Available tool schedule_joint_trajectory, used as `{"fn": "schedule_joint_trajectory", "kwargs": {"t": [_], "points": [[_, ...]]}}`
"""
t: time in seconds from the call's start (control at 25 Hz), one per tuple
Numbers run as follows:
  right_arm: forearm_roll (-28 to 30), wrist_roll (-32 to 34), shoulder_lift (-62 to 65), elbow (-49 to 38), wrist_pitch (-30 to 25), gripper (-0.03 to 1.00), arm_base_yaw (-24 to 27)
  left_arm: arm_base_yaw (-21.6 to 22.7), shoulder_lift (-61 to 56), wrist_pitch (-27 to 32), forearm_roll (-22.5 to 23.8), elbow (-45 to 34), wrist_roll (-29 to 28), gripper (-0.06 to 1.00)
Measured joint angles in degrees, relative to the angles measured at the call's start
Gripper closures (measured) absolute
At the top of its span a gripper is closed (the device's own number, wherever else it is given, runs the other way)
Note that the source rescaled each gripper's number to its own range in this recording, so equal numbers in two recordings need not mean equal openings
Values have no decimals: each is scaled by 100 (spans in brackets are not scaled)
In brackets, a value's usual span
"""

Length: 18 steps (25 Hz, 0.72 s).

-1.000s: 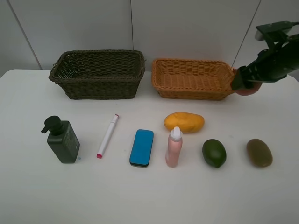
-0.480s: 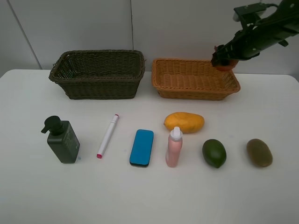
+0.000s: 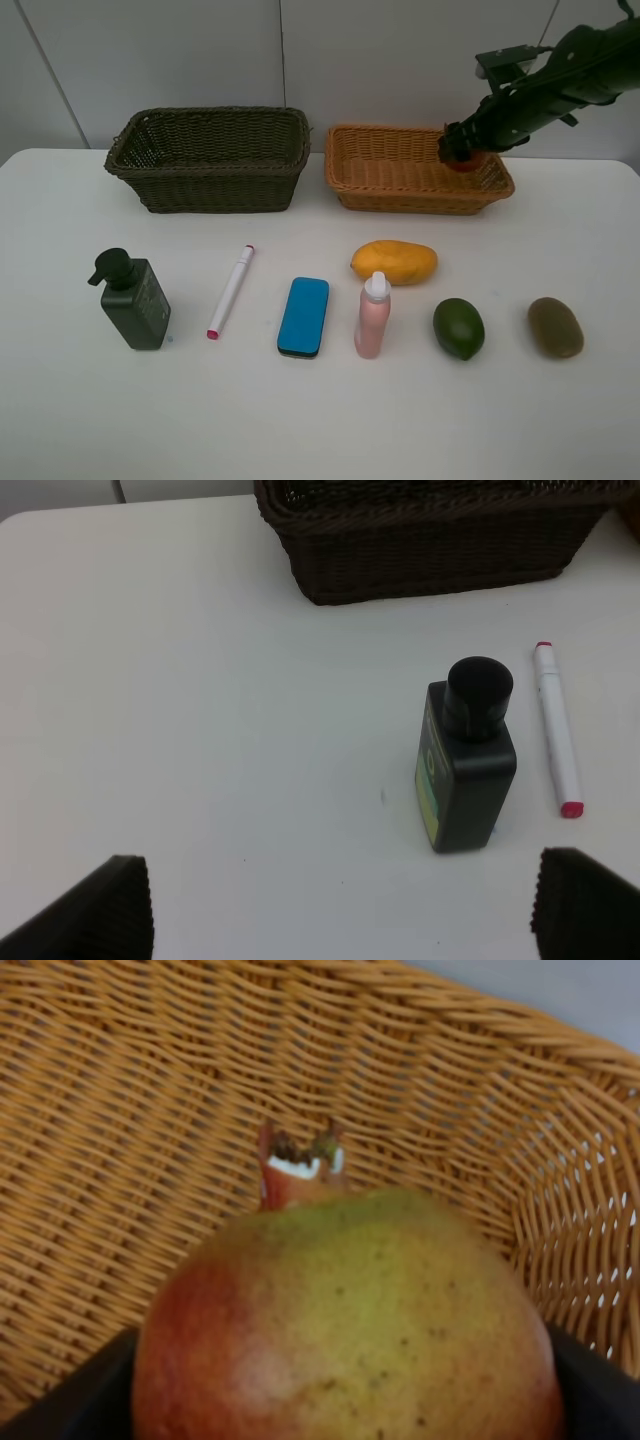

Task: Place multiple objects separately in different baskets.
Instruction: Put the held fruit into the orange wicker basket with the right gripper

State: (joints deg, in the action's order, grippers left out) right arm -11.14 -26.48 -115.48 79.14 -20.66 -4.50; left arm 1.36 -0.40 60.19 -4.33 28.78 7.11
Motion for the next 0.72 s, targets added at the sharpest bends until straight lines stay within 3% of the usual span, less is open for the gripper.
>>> {"fn": "schedule_joint_trajectory", "kwargs": {"t": [0.72], "points": [[-128, 5, -7, 0, 328, 39, 0, 0, 0, 0, 0, 0, 0, -6]]}}
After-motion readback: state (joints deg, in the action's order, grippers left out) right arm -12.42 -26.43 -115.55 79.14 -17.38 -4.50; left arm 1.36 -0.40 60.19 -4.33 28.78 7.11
